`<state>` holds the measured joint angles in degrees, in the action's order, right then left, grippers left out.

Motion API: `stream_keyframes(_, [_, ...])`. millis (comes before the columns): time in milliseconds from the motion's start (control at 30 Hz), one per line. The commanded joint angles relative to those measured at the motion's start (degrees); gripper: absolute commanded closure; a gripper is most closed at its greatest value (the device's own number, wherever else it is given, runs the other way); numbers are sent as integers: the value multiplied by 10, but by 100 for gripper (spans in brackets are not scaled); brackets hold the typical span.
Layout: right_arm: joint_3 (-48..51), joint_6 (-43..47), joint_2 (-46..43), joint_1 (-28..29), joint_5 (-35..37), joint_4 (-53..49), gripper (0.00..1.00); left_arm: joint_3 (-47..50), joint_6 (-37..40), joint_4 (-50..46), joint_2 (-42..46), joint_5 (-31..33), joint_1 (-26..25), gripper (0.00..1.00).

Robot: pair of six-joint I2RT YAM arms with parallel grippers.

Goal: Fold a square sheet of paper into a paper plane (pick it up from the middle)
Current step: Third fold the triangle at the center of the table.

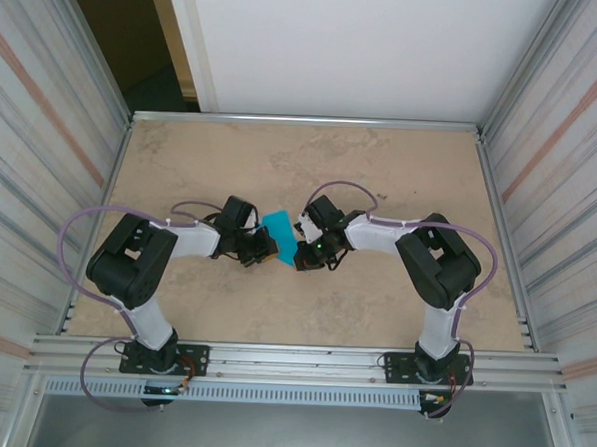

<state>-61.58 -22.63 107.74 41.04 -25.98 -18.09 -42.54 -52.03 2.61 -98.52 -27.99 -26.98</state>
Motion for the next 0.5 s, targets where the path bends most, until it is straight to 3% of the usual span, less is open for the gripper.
stream_keyframes(0, [13, 7, 7, -7, -12, -13, 93, 23, 16, -102, -44, 78, 7, 91])
stream_keyframes(467, [-33, -12, 21, 0, -39, 9, 91, 21, 15, -100, -45, 77, 8, 91])
